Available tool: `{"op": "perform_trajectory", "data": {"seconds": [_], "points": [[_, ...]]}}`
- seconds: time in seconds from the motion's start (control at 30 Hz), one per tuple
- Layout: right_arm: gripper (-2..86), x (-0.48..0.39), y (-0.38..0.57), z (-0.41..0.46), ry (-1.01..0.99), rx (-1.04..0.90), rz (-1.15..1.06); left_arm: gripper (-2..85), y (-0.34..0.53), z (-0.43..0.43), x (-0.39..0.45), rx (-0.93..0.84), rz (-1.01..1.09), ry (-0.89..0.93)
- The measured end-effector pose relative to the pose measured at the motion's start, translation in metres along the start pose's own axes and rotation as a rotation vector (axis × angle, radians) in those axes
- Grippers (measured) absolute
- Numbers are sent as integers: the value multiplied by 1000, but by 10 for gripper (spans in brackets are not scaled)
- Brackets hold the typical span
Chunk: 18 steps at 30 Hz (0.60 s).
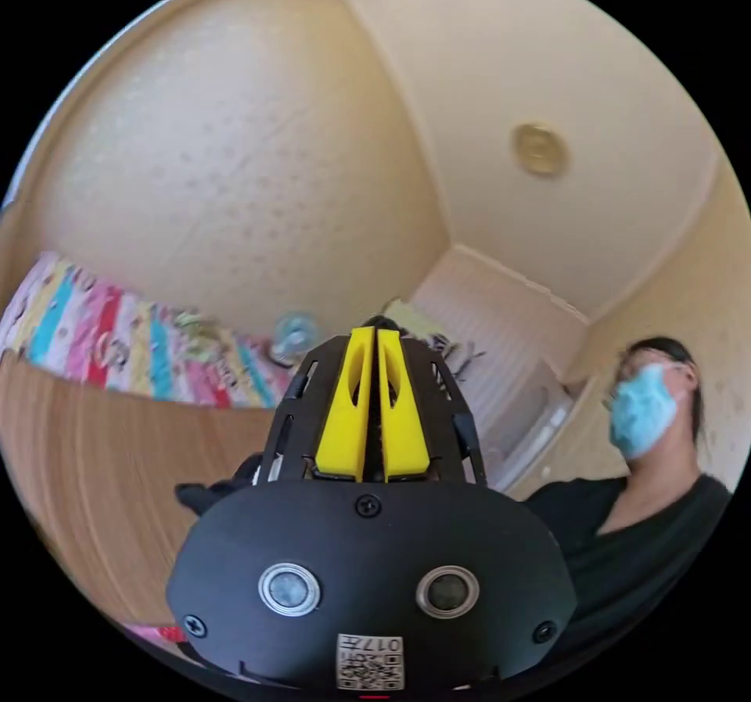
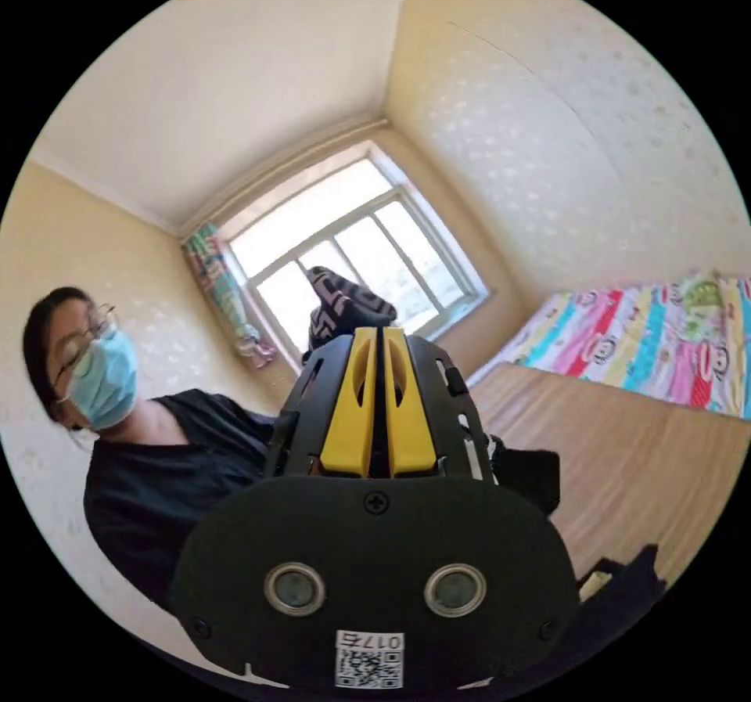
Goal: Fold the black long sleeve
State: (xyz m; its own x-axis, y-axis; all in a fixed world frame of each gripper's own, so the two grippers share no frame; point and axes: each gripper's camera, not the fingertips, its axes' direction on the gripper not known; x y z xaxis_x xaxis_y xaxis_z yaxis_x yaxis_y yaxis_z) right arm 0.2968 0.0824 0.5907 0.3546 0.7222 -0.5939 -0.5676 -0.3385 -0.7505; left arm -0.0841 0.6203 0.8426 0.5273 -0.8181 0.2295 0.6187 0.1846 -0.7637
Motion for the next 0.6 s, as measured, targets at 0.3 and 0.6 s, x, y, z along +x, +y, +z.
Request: {"op": "perform_trajectory", "data": {"seconds": [0.3,0.6], "points": [[15,-21,45,-66,-203,314,-238,-10,8,-24,17,24,112,-22],[16,-74,98,-120,-145,573,-495,-5,33,18,1,-244,85,6]]}}
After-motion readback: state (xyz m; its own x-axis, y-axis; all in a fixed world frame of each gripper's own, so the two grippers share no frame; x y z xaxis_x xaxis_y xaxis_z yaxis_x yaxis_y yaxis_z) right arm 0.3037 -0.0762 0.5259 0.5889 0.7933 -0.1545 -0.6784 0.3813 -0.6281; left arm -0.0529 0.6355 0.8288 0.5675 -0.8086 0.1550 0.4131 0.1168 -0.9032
